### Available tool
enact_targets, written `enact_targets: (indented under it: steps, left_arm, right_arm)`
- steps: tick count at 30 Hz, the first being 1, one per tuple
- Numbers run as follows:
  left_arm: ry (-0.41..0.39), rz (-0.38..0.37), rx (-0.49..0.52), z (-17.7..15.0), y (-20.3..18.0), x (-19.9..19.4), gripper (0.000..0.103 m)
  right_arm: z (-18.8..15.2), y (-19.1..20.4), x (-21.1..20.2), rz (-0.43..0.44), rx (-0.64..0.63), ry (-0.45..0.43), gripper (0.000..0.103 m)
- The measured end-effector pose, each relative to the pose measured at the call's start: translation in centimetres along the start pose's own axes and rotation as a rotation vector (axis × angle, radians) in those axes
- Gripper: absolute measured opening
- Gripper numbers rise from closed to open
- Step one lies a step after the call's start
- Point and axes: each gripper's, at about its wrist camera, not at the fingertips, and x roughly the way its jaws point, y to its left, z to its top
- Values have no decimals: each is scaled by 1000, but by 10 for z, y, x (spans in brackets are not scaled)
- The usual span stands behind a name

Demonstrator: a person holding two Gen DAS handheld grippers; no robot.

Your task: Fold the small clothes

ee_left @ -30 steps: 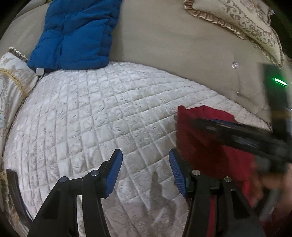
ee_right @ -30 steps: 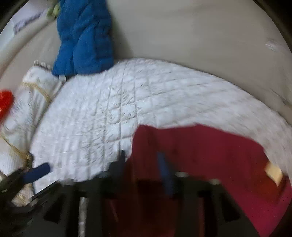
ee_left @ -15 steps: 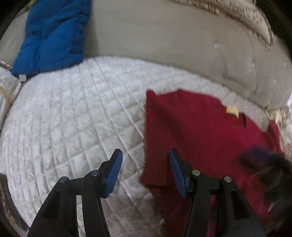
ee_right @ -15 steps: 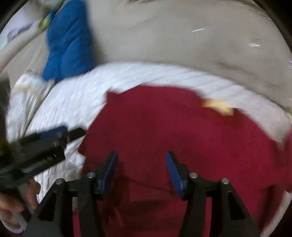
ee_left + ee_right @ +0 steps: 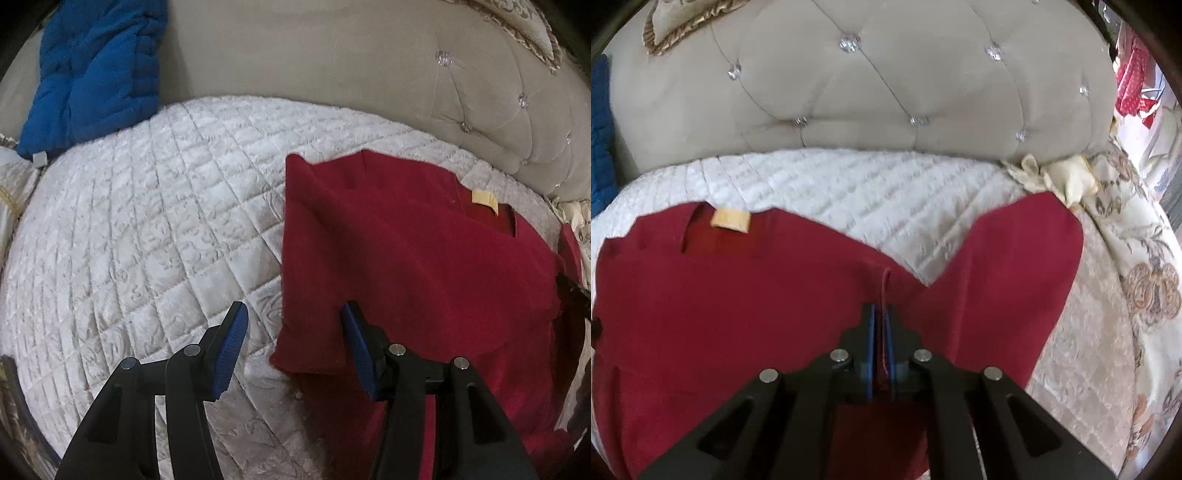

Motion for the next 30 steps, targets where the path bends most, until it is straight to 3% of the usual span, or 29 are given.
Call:
enact_targets:
  steps: [3,4,6,7,8,11,14,17,21,26,27,28,29,30]
  left_arm:
    - [-23,-2,-6,-1,0,-6,32]
    - [-28,-5,-6,-1,0,-8,32]
    - [-36,-8,-7,1,-1,-12,32]
    - [-41,-14,-11,2,-1,-14,32]
    - [-44,-18,-14,2,-1,-15,32]
    - [-48,-31,-20,2,-2,-18,32]
    - [-46,-59,-22,2,-5,-21,32]
    - [-55,-58,-15,1,-9,-24,32]
    - [-52,-66,-26,0,-11,-24,32]
    - [-81,-107,-26,2,-19,-25,32]
    - [-88,-116,-27,2,-21,-25,32]
    - [-89,-118,-24,2,-23,-25,32]
    - [-86,-116,-14,3,-26,-24,32]
    - [-81,-112,-5,3,-28,-22,32]
  right_arm:
    - [-5,4,-23,32,16,-31,7]
    - [-4,3,-30,64,29,-40,14]
    - [-7,5,-46,128,60,-62,38]
    - [-12,9,-51,153,63,-72,57]
    - [-18,14,-58,182,53,-73,65]
    - [-34,23,-72,225,12,-56,65]
    - [-54,9,-82,192,58,-65,66]
    - [-76,-13,-85,139,116,-56,77]
    - [-88,-35,-72,123,186,-30,78]
    - [-75,-34,-43,192,214,-35,76]
    - [-73,-31,-39,192,200,-41,70]
    - [-71,-28,-34,139,177,-39,40]
    - [-70,-28,-34,81,149,-44,17]
    - [-70,-32,-35,93,147,-54,17]
